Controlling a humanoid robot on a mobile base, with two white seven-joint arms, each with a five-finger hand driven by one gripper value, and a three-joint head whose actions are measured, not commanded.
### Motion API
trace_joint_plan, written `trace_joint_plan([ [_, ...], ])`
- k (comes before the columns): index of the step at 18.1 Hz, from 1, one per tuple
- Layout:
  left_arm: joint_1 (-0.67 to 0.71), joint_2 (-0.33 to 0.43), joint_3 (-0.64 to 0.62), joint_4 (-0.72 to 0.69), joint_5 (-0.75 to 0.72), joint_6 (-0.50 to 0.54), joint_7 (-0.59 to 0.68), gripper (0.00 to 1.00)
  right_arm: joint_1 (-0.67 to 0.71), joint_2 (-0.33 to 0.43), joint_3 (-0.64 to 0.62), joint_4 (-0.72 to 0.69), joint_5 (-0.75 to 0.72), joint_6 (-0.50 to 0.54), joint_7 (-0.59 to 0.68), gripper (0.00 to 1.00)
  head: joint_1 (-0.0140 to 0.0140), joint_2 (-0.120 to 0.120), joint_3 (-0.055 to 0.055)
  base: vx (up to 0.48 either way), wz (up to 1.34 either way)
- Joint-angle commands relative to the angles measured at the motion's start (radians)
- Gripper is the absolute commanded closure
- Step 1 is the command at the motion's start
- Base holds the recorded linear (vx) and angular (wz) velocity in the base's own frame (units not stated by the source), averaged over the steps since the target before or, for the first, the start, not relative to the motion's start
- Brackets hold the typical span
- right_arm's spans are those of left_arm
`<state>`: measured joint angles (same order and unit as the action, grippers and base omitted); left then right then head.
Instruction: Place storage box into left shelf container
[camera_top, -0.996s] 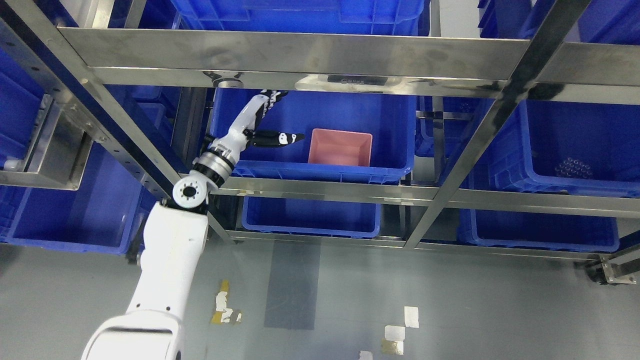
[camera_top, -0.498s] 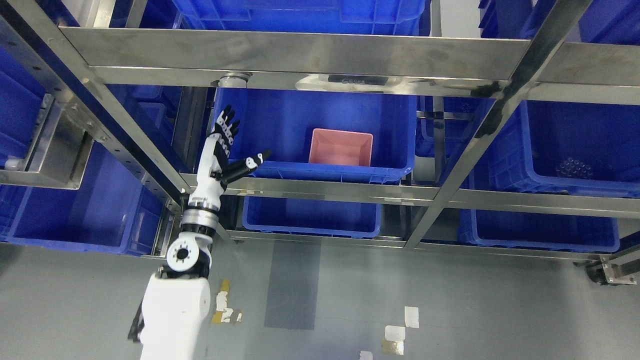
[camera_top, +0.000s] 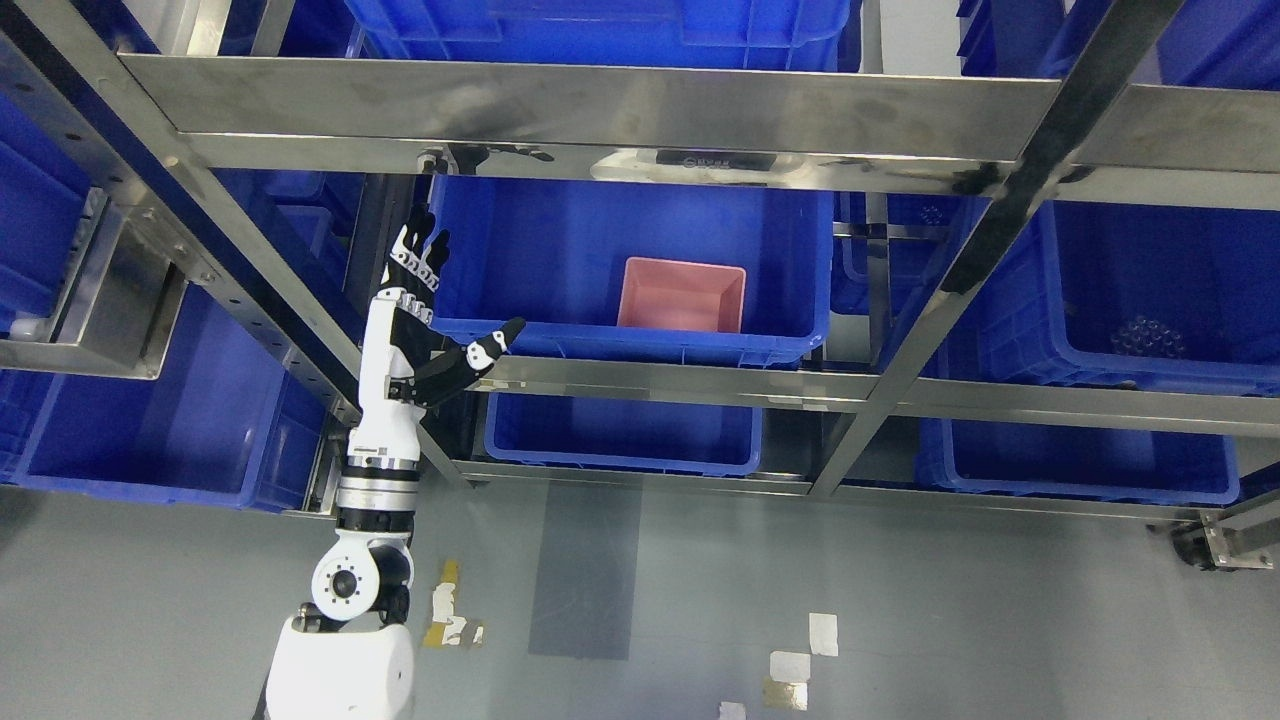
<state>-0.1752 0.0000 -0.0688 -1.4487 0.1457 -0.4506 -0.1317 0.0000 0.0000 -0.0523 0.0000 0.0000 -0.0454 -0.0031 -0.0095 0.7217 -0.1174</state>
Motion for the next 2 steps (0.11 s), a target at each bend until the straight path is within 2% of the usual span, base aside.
trace_joint_plan([
  [1, 0.052, 0.017, -0.003, -0.151, 0.005, 0.004, 0.0, 0.0, -0.003, -0.017, 0.0, -0.017, -0.021, -0.004, 0.002, 0.0, 0.0, 0.0, 0.0, 0.0, 0.0],
  [2, 0.056, 0.017, -0.002, -0.151, 0.005, 0.004, 0.0, 0.0, -0.005, -0.017, 0.0, -0.017, -0.021, -0.004, 0.002, 0.0, 0.0, 0.0, 0.0, 0.0, 0.0],
])
